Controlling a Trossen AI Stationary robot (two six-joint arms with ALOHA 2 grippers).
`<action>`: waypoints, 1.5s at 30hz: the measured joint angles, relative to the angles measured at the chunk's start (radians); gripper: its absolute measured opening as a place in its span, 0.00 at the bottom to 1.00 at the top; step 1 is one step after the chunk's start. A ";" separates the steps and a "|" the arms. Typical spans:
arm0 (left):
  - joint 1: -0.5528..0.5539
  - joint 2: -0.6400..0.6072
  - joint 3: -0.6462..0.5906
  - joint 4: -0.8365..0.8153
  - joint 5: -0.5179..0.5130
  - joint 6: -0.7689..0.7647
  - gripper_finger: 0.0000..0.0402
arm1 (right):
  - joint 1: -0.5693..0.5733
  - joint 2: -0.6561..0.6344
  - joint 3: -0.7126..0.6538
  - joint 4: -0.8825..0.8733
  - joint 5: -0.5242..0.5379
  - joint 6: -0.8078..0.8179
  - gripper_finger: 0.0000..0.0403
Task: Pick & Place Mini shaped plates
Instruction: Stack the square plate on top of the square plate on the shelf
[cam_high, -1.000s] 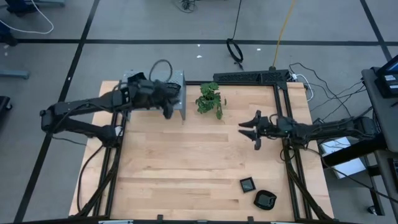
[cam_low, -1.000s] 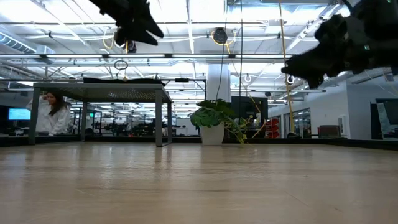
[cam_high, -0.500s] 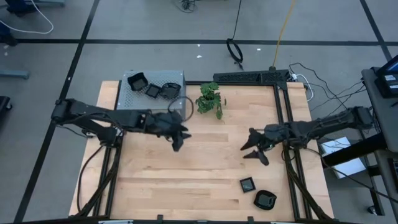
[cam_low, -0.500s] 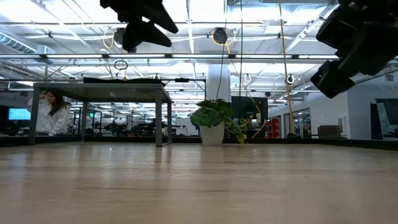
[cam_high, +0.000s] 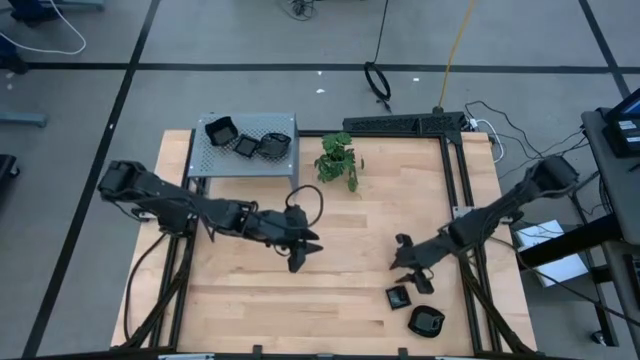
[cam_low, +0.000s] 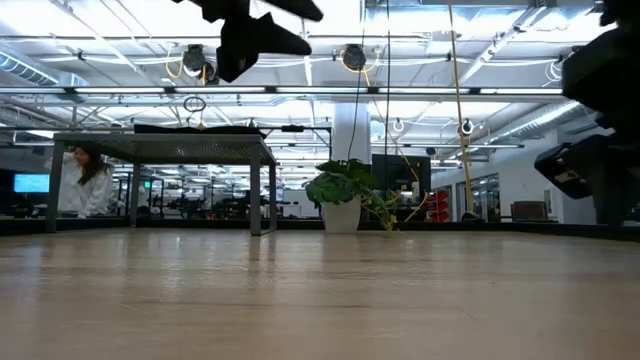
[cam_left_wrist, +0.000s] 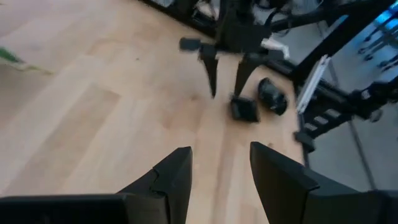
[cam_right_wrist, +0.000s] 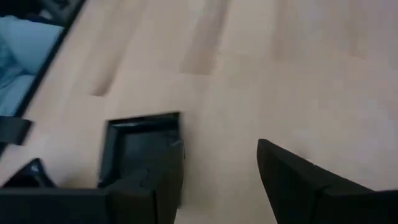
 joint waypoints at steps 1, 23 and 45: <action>-0.005 0.008 0.000 0.021 0.000 -0.009 0.41 | 0.016 0.020 0.000 0.031 0.000 0.000 0.47; -0.077 0.012 0.000 0.060 -0.052 -0.047 0.41 | 0.105 0.239 0.002 0.261 0.018 -0.208 0.17; -0.080 0.012 0.000 0.055 -0.035 -0.044 0.41 | -0.209 0.377 0.168 0.405 0.096 -0.381 0.00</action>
